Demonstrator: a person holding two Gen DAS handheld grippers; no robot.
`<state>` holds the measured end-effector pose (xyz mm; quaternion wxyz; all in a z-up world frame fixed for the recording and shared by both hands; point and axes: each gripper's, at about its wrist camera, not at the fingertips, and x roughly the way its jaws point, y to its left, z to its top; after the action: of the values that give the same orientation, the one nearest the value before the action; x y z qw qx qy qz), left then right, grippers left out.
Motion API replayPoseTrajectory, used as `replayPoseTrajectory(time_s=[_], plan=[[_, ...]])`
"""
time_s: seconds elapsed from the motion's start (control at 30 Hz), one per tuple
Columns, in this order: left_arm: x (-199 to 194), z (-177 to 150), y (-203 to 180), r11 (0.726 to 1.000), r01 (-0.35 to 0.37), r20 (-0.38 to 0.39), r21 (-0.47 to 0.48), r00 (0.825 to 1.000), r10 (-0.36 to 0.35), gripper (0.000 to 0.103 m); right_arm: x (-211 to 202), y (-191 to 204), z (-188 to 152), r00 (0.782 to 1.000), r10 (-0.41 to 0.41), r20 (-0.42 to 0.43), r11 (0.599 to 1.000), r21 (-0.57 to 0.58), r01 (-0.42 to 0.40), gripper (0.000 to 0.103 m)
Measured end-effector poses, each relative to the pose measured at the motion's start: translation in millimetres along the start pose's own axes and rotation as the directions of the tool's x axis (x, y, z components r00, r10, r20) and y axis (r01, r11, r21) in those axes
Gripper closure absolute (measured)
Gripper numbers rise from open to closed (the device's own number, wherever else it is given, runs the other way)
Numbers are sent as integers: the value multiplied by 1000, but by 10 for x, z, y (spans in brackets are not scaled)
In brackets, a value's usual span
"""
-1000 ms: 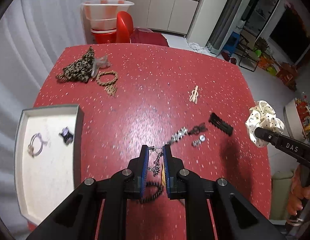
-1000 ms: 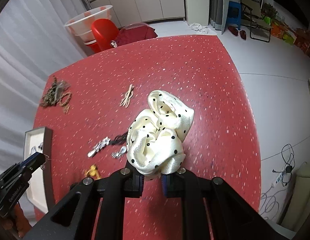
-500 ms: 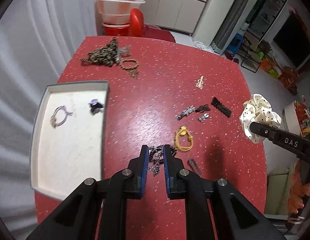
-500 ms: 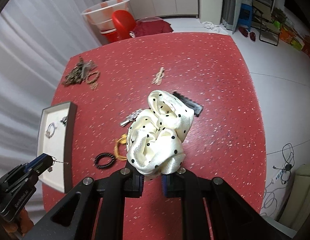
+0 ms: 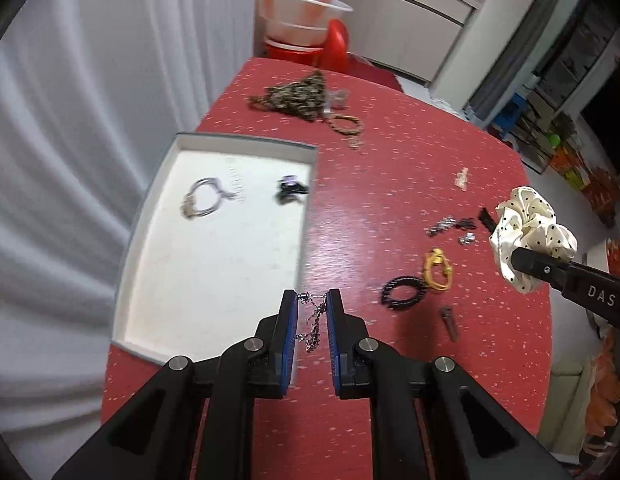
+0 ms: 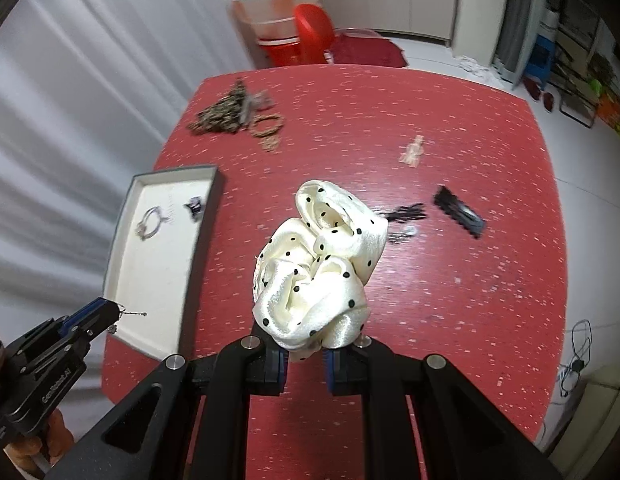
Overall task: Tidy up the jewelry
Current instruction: 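Carry the hair pin and scrunchie in both grippers over the white tray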
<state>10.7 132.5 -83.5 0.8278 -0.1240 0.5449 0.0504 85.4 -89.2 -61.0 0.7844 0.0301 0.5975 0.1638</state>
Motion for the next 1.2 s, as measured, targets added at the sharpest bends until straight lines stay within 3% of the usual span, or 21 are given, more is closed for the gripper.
replayPoseTrajectory(time_s=[0.63, 0.87, 1.2], plan=[[275, -63, 1081, 976, -125, -19, -179, 992, 123, 87, 670, 1341, 82, 987, 122, -109, 966, -215, -143, 88], [556, -15, 1257, 968, -136, -26, -209, 991, 133, 87, 1021, 1596, 167, 981, 139, -132, 955, -245, -168, 89], [930, 70, 1369, 964, -153, -29, -217, 988, 150, 87, 1563, 1658, 373, 978, 142, -155, 951, -252, -178, 89]])
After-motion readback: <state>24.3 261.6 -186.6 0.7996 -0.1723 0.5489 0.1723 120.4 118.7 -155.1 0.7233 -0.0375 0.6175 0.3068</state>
